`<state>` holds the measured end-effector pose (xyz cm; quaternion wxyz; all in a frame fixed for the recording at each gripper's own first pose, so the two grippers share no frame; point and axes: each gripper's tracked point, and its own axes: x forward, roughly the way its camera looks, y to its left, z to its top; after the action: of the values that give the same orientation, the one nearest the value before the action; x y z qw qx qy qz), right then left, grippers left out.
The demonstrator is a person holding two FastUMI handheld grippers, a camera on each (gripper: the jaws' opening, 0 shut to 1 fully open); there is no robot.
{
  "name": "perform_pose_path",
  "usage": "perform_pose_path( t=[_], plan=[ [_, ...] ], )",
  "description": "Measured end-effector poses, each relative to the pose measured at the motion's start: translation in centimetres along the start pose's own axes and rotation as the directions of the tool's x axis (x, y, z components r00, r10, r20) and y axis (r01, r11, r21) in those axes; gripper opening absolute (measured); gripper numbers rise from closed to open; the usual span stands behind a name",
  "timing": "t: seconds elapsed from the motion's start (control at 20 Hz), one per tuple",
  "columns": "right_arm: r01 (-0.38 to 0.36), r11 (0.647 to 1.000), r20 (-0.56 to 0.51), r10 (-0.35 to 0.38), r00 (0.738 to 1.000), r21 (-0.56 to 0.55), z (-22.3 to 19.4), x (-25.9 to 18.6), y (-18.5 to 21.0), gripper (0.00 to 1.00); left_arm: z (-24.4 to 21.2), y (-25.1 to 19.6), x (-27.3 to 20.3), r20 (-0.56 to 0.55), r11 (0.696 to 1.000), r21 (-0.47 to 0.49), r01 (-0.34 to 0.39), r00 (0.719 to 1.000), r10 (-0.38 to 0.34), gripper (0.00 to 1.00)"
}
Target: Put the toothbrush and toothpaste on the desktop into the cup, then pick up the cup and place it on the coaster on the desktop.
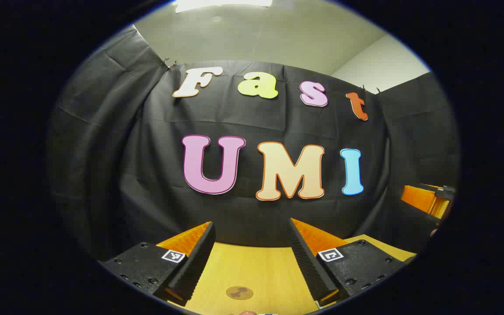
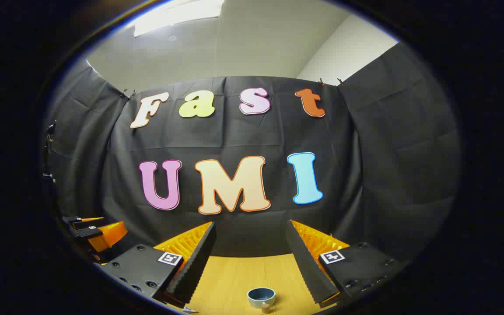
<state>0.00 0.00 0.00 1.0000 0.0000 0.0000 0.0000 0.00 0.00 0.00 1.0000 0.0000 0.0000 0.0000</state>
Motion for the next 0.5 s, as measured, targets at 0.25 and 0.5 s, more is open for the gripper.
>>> perform_pose_path(
  t=[0.25, 0.5],
  plan=[
    [-0.005, 1.0, -0.005, 0.005, 1.0, -0.016, -0.08, 0.05, 0.2, 0.98, -0.22, -0.04, 0.08, -0.01, 1.0, -0.005, -0.005, 1.0, 0.005, 0.94],
    [-0.012, 0.999, -0.005, 0.012, 1.0, -0.036, -0.12, -0.04, 0.49, 0.98, -0.31, -0.1, 0.05, -0.011, 1.0, -0.002, -0.002, 1.0, 0.002, 0.94]
  ],
)
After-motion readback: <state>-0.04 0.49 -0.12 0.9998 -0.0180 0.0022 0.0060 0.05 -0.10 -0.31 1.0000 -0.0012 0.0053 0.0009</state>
